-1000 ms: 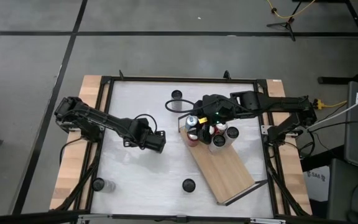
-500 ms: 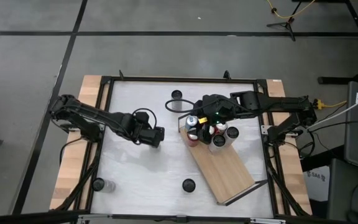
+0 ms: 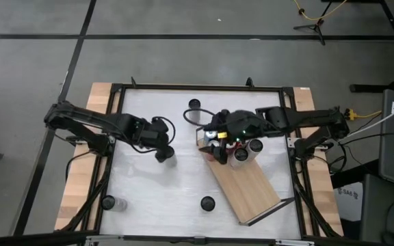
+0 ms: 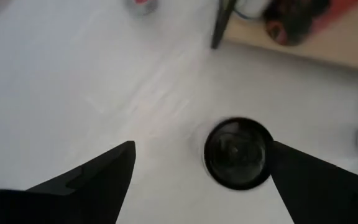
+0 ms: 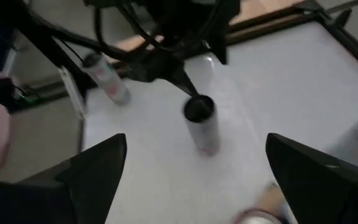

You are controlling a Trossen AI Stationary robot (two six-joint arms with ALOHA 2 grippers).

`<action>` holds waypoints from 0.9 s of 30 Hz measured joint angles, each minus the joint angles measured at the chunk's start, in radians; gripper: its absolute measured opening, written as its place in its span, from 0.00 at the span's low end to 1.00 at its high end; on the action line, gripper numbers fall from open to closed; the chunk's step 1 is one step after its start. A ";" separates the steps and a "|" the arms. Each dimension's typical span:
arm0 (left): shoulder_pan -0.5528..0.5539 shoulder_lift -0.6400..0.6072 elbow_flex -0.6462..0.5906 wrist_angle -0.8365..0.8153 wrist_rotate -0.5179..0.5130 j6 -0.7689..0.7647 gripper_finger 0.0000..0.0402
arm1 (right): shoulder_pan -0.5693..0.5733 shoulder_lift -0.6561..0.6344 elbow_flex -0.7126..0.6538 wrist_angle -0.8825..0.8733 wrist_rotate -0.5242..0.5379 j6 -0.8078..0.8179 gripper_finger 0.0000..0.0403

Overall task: Place canned beverage on shelf
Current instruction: Put the white pink soda can on the shelf aligned with the other white pink soda cans

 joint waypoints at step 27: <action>-0.012 0.035 -0.001 0.069 0.200 0.952 0.88 | 0.187 0.099 0.000 0.087 0.137 0.102 0.93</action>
